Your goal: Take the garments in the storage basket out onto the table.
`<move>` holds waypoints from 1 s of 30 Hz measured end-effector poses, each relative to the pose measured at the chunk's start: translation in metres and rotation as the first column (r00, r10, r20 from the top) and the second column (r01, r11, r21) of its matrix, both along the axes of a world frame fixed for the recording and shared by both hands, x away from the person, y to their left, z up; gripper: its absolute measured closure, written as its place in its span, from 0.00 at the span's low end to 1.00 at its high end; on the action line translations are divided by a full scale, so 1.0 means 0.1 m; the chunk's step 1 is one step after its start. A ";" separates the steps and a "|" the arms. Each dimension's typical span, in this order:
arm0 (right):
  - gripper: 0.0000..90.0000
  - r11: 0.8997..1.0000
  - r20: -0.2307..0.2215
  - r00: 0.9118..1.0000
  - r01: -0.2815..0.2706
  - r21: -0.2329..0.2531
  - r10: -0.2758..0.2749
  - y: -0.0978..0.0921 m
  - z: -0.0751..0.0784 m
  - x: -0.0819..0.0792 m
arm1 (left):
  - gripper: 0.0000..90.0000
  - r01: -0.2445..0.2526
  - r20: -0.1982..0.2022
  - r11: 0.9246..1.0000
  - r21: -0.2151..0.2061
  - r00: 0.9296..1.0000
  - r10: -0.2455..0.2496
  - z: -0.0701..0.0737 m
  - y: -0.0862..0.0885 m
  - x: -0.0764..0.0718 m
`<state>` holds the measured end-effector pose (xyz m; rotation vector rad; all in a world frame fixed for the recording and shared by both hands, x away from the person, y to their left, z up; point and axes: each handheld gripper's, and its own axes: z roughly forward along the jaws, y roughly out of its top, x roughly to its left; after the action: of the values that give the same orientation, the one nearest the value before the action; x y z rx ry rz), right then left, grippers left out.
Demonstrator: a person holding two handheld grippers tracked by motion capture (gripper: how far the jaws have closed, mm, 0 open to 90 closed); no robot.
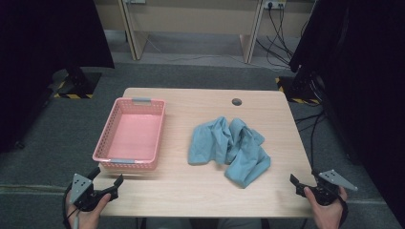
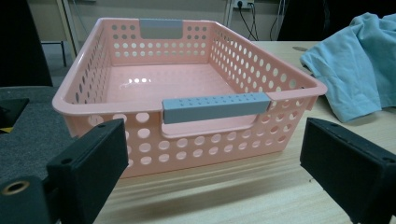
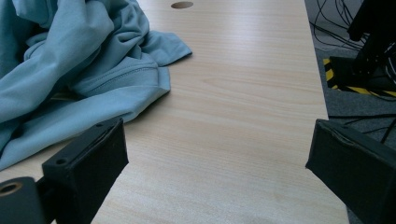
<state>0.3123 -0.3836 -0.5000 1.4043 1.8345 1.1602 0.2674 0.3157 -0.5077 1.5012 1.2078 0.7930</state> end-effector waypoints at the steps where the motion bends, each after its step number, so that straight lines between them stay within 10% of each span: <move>1: 0.05 1.000 0.000 1.000 0.000 0.000 0.000 0.00 -0.01 0.00 | 0.07 0.000 -0.001 1.000 0.002 1.000 0.000 -0.01 0.00 0.00; 30: 0.05 1.000 0.003 1.000 -0.007 0.002 0.007 0.06 -0.10 0.02 | 0.07 -0.005 -0.024 1.000 0.009 1.000 0.005 -0.14 -0.03 0.04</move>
<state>0.3143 -0.3777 -0.5105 1.3977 1.8388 1.1674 0.2716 0.3126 -0.5217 1.5192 1.2274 0.7865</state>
